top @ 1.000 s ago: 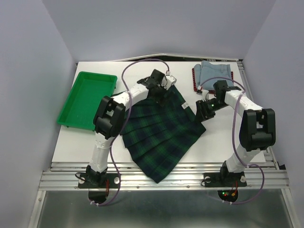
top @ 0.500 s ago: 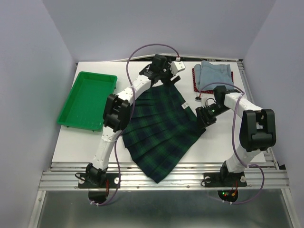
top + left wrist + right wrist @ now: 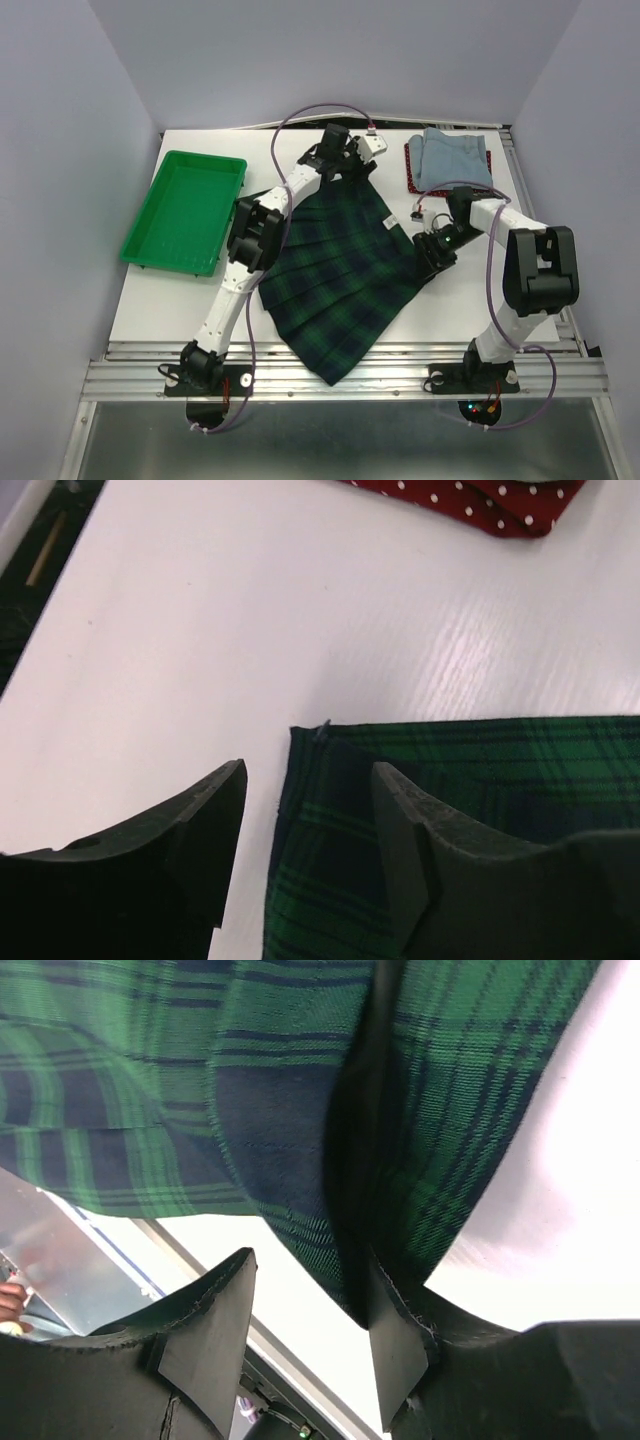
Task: Fold and stack the skirts
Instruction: Flatten the skirt out
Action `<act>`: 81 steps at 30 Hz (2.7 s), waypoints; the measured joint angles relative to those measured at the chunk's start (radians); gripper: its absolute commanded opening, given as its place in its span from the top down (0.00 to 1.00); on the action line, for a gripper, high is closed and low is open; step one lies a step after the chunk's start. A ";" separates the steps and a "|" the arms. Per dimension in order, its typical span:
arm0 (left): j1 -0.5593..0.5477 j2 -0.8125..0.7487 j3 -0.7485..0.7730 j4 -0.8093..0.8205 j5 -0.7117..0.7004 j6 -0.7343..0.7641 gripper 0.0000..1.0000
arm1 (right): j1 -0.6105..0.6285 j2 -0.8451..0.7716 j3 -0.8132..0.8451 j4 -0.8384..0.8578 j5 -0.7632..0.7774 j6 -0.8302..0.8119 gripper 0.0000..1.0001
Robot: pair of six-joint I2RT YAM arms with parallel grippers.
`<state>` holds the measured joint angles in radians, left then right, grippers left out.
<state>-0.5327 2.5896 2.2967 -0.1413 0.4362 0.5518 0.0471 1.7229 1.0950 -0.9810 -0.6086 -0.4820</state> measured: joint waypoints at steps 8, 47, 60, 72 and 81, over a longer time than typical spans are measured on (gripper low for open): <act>0.006 0.028 0.049 0.039 -0.023 -0.022 0.23 | 0.000 0.044 0.000 0.026 0.038 0.014 0.54; 0.148 0.023 -0.015 0.127 0.101 -0.539 1.00 | 0.000 0.093 -0.024 0.112 0.047 0.028 0.99; 0.131 0.014 0.020 0.082 -0.044 -0.412 0.17 | 0.001 0.138 0.031 0.039 0.032 0.138 0.77; 0.129 -0.639 -0.473 -0.248 -0.142 -0.213 0.45 | 0.006 -0.096 0.082 0.067 0.097 0.284 0.36; 0.058 -0.685 -0.772 -0.300 -0.104 -0.139 0.54 | 0.006 -0.043 0.166 0.213 0.114 0.279 0.79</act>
<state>-0.4744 1.9049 1.5242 -0.4412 0.3325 0.4129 0.0536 1.6802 1.2613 -0.7677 -0.4950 -0.2028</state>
